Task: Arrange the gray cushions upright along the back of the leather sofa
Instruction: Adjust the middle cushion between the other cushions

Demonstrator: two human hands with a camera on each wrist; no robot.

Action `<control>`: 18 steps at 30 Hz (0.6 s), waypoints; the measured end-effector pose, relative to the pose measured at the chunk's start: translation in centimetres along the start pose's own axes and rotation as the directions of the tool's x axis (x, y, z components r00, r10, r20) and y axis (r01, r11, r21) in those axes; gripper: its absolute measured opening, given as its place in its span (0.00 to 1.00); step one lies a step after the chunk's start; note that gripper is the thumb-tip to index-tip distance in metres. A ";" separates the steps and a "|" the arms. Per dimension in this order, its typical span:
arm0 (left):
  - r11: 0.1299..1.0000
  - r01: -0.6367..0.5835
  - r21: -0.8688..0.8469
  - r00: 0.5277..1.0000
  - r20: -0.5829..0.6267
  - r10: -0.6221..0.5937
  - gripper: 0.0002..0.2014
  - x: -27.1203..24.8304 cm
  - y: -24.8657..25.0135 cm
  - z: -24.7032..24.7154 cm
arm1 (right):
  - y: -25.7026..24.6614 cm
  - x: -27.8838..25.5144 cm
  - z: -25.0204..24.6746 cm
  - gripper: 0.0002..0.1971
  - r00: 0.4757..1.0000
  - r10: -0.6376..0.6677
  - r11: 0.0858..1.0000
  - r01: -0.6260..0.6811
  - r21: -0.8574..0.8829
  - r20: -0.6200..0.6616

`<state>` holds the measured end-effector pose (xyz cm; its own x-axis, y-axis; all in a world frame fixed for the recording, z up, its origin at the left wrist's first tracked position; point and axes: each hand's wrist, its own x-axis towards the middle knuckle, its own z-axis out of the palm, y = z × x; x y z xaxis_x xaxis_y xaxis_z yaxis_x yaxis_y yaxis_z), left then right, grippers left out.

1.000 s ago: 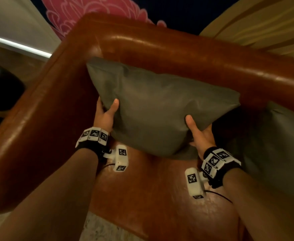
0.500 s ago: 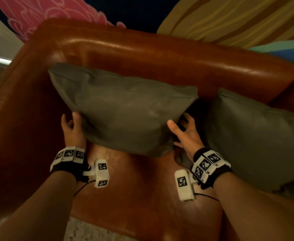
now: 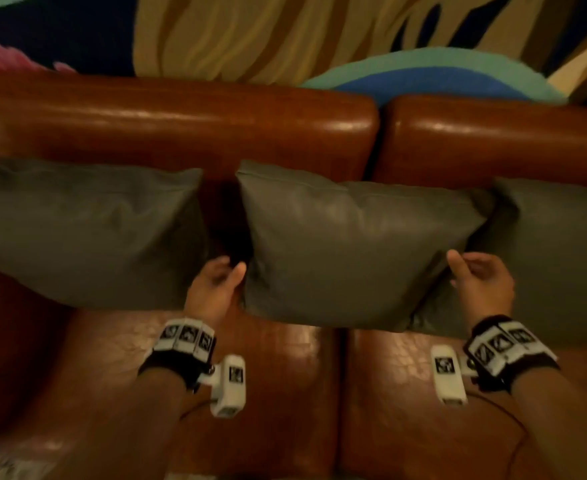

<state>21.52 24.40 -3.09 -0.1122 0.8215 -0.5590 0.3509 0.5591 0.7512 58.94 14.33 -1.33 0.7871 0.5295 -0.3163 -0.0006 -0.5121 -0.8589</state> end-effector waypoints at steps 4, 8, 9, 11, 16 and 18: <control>0.940 0.101 -0.324 0.982 0.182 -0.043 0.27 0.0 6.1 5.3 | 0.8 5.5 -0.3 0.44 0.962 0.165 0.986 -0.165 -0.022 0.218; 0.894 0.123 -0.430 0.973 0.230 -0.023 0.36 -0.9 7.2 10.0 | -0.9 6.2 -1.0 0.59 0.925 0.182 0.982 -0.186 -0.020 0.333; 0.890 0.137 -0.434 0.972 0.233 -0.036 0.39 -1.2 7.0 11.1 | -1.3 6.4 -1.6 0.62 0.929 0.200 0.978 -0.207 -0.012 0.311; 0.895 0.138 -0.423 0.975 0.215 -0.049 0.42 -2.1 7.1 12.4 | -1.4 6.8 -2.7 0.63 0.929 0.220 0.973 -0.229 -0.006 0.296; 0.937 0.082 -0.339 0.995 0.087 -0.055 0.39 -0.7 8.1 10.2 | -1.8 6.8 -2.2 0.55 0.889 0.262 0.956 -0.292 0.025 0.377; 0.929 0.085 -0.359 0.993 0.103 -0.052 0.46 -0.3 9.0 9.6 | -2.2 6.5 -1.6 0.53 0.869 0.278 0.938 -0.337 0.078 0.409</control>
<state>33.69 28.13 0.48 -0.0336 0.7757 -0.6302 -0.0175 0.6300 0.7764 65.07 17.77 -0.86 0.4318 0.5944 -0.6784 -0.3136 -0.6063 -0.7308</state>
